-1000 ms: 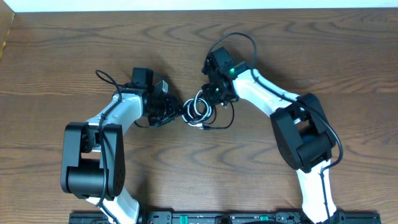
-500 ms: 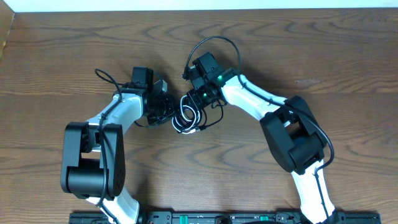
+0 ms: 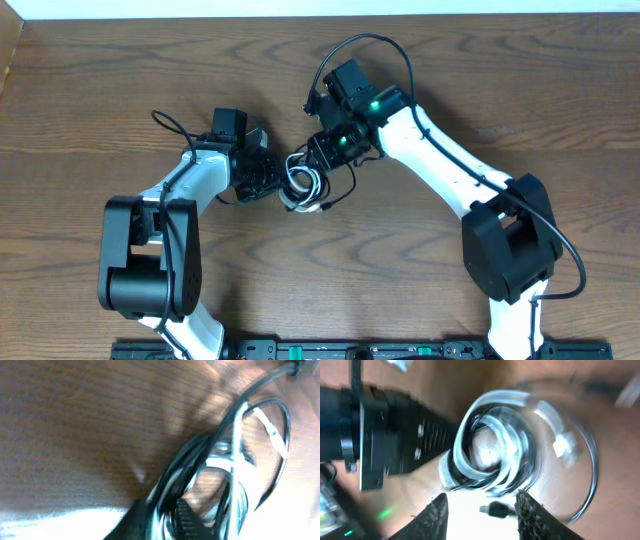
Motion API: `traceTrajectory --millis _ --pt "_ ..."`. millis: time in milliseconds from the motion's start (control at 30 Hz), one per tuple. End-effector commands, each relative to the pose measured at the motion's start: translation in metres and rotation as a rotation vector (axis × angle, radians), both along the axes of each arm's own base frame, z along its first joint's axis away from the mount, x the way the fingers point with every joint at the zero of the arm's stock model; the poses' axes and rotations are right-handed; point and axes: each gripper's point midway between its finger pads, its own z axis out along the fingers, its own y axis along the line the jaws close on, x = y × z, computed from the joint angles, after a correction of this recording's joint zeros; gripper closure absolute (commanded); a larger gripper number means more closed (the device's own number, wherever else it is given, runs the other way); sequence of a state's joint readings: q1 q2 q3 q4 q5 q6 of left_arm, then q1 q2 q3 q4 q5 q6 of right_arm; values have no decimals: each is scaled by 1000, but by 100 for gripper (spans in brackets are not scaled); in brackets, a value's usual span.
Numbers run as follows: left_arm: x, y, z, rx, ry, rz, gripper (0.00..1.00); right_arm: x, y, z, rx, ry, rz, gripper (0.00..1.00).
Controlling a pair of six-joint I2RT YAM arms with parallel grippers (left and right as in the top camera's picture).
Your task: Untangle cables
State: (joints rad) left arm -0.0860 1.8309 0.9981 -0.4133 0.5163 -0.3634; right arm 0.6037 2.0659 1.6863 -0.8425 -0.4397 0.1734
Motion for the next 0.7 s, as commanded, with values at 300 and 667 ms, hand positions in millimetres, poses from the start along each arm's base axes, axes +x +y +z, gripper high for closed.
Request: traceTrajectory --millis 300,667 --pt "-3 4 -7 22 15 0 92 -47 15 -31 -138 187 -241 67" --pt "-6 4 -8 22 32 3 78 -45 9 -44 -228 183 -449 64"
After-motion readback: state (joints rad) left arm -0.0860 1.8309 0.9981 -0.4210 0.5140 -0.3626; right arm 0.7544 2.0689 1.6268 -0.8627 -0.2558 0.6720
